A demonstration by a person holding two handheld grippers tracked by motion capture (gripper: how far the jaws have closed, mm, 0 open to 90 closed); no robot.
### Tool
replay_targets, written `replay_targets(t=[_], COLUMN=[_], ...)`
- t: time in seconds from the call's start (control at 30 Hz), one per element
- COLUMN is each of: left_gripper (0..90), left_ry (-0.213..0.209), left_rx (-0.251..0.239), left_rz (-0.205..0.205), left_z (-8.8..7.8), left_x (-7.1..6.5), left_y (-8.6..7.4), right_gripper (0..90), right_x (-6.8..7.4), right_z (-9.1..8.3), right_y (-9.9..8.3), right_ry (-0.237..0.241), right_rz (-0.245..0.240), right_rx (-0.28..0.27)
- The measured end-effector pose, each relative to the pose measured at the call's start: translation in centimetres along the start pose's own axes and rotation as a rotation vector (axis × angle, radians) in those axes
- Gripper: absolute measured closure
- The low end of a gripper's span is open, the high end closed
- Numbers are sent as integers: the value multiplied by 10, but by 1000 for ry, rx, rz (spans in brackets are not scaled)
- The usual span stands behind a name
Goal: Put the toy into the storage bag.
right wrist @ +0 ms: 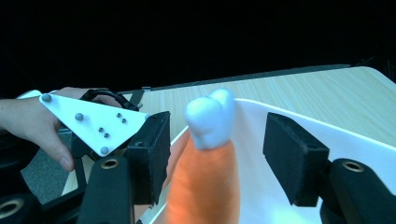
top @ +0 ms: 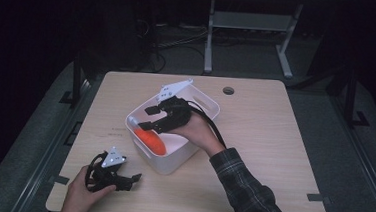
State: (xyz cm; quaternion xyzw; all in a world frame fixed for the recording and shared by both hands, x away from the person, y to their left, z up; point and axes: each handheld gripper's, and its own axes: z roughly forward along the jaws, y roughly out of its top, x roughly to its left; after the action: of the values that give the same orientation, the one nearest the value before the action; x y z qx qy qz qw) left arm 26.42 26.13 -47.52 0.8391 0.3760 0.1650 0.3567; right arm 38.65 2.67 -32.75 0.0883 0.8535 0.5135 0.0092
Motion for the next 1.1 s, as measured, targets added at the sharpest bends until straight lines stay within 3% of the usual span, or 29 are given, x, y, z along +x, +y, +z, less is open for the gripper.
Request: replay_targets(t=[0.43, 1.1], left_gripper=[129, 129], left_ry=[0, -1], left_rx=[0, -1], left_rz=[0, -1], left_z=[0, 0], left_x=[0, 0], left_y=[0, 0], right_gripper=[399, 315], right_x=[2, -8], right_z=[-19, -79], right_y=[-2, -29], right_ry=[-22, -117], right_rz=[-1, 68], right_rx=[-4, -10])
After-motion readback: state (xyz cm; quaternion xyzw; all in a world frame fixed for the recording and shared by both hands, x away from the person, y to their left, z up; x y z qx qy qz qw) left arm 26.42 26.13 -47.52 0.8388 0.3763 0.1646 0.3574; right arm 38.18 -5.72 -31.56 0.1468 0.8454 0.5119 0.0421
